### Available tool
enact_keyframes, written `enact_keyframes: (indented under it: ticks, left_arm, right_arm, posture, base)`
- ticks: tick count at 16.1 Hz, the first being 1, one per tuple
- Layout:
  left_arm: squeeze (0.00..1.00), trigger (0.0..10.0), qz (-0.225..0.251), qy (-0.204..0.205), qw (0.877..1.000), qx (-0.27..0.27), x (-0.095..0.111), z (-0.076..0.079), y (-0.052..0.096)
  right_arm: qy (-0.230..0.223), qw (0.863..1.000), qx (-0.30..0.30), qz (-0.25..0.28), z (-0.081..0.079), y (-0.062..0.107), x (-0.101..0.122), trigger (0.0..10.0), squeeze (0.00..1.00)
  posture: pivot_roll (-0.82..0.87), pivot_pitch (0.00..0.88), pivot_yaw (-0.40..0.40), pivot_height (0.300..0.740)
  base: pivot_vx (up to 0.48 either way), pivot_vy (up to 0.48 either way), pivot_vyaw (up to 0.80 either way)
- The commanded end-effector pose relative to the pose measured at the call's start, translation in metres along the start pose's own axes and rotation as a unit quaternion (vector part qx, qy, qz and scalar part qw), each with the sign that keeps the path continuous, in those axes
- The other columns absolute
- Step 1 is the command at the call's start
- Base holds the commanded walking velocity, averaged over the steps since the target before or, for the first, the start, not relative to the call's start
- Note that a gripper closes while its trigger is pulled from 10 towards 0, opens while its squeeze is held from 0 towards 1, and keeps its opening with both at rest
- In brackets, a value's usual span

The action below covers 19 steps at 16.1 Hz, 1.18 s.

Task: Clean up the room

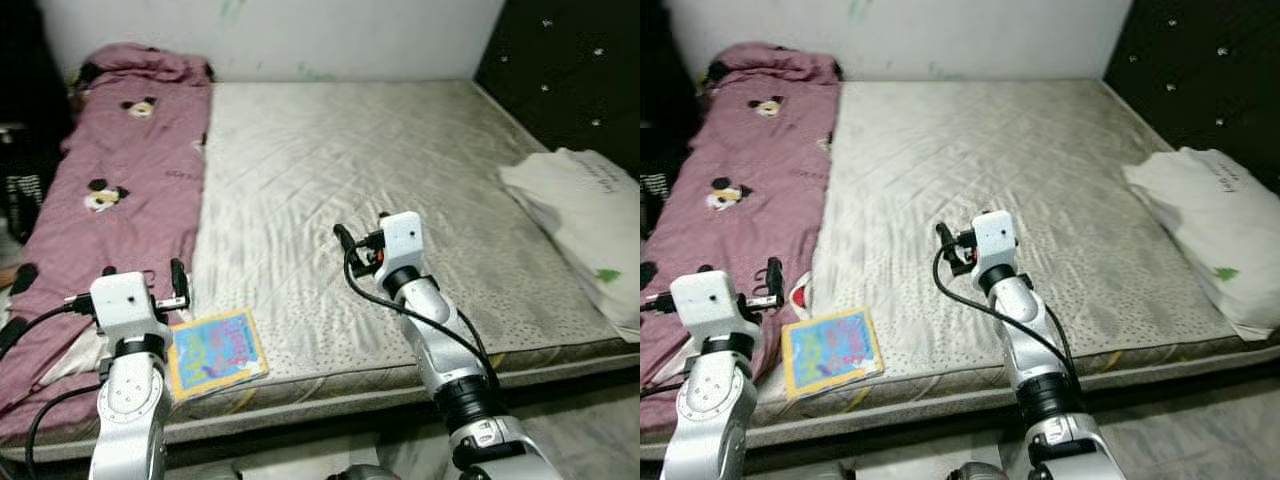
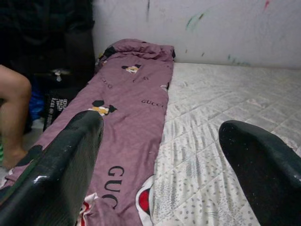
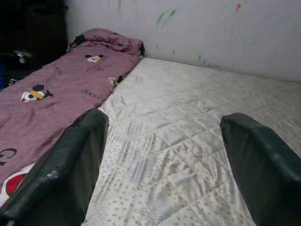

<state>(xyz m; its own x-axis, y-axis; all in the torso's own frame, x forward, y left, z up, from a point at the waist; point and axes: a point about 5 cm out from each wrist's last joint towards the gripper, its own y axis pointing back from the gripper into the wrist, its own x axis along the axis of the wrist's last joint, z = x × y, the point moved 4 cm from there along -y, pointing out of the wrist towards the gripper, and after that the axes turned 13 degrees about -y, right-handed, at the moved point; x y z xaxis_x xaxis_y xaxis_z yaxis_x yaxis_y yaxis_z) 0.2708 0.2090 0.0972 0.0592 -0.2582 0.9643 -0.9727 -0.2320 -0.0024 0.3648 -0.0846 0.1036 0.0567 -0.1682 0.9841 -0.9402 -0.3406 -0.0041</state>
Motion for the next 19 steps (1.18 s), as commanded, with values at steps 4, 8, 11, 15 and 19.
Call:
enact_keyframes:
  ticks: [4, 8, 11, 15, 19]
  left_arm:
    - [0.00, 10.0, -0.031, 0.002, 0.999, -0.025, -0.004, 0.001, 0.007]
    - [0.00, 10.0, -0.004, -0.023, 0.997, -0.074, 0.003, 0.024, 0.020]
    - [0.00, 10.0, -0.027, 0.020, 0.999, -0.037, -0.002, 0.013, 0.021]
    - [0.00, 10.0, -0.025, 0.038, 0.998, -0.040, 0.002, 0.017, 0.021]
    - [0.00, 10.0, -0.026, 0.051, 0.997, -0.050, 0.003, 0.020, 0.019]
  right_arm:
    - [-0.002, 1.000, -0.008, 0.006, 0.004, -0.003, 0.005, 10.0, 0.00]
    - [-0.002, 1.000, -0.013, 0.003, 0.007, 0.000, 0.005, 10.0, 0.00]
    - [-0.003, 1.000, -0.011, 0.000, 0.008, 0.002, 0.003, 10.0, 0.00]
    - [-0.003, 1.000, -0.005, -0.004, 0.005, 0.001, 0.002, 10.0, 0.00]
    - [-0.003, 1.000, -0.007, 0.001, 0.006, 0.001, 0.004, 10.0, 0.00]
  posture:
    - [0.00, 0.035, -0.048, 0.740]
    - [-0.02, 0.052, -0.055, 0.740]
    - [-0.02, 0.061, -0.061, 0.740]
    - [-0.01, 0.061, -0.066, 0.740]
    - [-0.01, 0.054, -0.058, 0.740]
  base:
    - [0.000, 0.000, 0.00]
    - [0.000, 0.000, -0.72]
    - [0.000, 0.000, -0.27]
    - [0.000, 0.360, 0.00]
    - [0.000, 0.480, 0.00]
